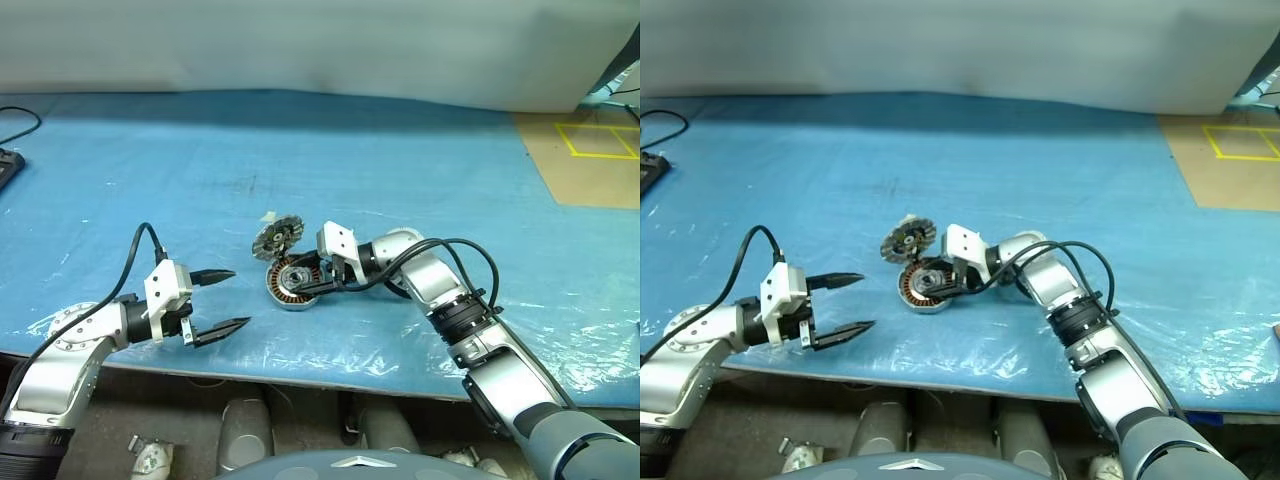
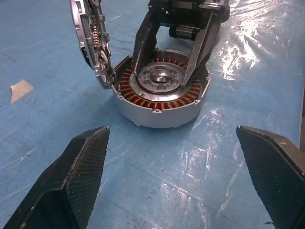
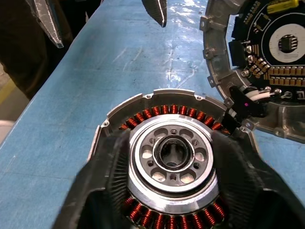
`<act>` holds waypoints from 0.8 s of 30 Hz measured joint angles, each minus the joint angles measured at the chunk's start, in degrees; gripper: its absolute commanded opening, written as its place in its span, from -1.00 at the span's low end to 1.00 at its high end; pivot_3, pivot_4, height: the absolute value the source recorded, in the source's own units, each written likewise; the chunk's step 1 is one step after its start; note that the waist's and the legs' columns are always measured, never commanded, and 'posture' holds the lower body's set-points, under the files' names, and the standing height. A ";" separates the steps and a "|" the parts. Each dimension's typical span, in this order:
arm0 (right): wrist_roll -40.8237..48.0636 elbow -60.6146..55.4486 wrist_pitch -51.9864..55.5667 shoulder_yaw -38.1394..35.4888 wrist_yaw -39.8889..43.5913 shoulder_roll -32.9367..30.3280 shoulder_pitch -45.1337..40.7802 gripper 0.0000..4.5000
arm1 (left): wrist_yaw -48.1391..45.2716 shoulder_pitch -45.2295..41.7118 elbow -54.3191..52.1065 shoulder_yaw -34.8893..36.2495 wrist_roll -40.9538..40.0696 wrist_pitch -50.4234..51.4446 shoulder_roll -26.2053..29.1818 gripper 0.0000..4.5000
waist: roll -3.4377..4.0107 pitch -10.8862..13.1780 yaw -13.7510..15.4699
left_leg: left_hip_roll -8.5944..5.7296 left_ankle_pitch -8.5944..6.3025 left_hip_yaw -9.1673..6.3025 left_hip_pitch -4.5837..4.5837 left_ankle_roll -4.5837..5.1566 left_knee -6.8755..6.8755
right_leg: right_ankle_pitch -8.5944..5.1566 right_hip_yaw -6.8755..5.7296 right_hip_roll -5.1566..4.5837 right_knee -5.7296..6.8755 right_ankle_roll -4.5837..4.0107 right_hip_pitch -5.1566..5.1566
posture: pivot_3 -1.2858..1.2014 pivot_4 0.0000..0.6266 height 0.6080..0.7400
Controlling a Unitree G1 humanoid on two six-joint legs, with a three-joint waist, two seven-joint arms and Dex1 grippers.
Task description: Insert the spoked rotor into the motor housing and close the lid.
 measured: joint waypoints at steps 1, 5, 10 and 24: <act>0.00 0.00 0.00 0.00 -0.05 0.05 0.00 0.41 | 0.05 0.01 0.00 -0.05 0.04 0.00 -0.10 1.00 | 0.00 0.00 0.00 | 0.00 0.00 0.00 0.00 0.00 0.00 | 0.00 0.00 0.00 0.00 0.00 0.00 | 0.03 -0.52 1.00; 0.70 -0.01 0.26 -0.07 0.22 0.11 0.00 0.41 | 0.41 0.04 0.00 -0.14 0.24 -0.05 -0.20 1.00 | 0.00 0.00 0.00 | 0.00 0.00 0.00 -0.01 0.00 0.00 | 0.00 0.00 0.00 0.00 0.00 0.00 | 0.03 -0.52 1.00; 2.37 -0.39 1.17 -1.25 0.28 0.54 0.00 0.41 | 0.57 0.03 0.00 -0.26 0.51 -0.10 -0.34 1.00 | 0.00 0.00 0.00 | 0.00 0.00 0.00 0.00 0.01 0.00 | 0.00 0.00 0.00 0.00 0.00 0.00 | 0.03 -0.52 1.00; 3.43 0.24 1.95 -1.79 -0.34 1.12 -0.91 -0.98 | 0.60 0.00 0.02 -0.85 1.11 -0.27 -0.66 1.00 | 0.00 0.00 0.00 | 0.00 0.00 0.00 0.00 0.00 0.00 | 0.00 0.00 0.00 0.00 0.00 0.00 | 0.03 -0.52 1.00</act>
